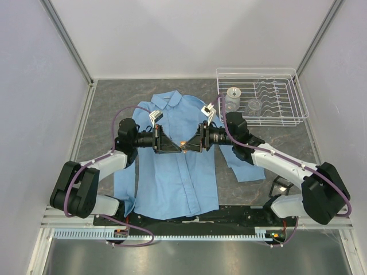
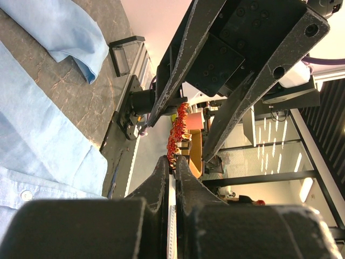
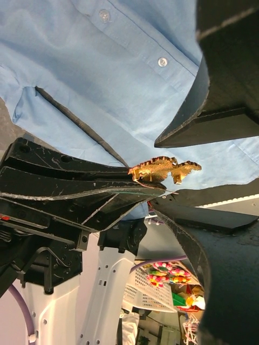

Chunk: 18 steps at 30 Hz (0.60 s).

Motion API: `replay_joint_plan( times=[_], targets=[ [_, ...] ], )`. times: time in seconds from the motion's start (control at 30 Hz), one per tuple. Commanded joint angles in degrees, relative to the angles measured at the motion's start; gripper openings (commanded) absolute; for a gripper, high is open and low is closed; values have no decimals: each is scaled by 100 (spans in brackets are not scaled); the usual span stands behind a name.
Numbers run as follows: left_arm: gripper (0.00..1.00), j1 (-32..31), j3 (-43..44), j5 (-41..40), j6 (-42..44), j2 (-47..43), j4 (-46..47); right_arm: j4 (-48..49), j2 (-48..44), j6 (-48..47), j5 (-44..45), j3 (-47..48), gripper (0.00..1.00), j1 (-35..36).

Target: Remove the brooch from the garment

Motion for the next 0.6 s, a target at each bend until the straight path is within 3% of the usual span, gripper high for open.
replay_joint_plan(
  times=[0.0,0.2,0.43,0.57],
  targets=[
    [2,3,167,130,236,-148,94,275,59,-13,-77,261,51,10],
    [2,-6,167,139,236,-148,94,240,112,-74,-77,261,43,10],
    [2,3,185,130,236,-131,94,73,147,-241,28,322,43,71],
    [2,-6,167,130,227,-139,94,73,147,-250,37,322,38,71]
  ],
)
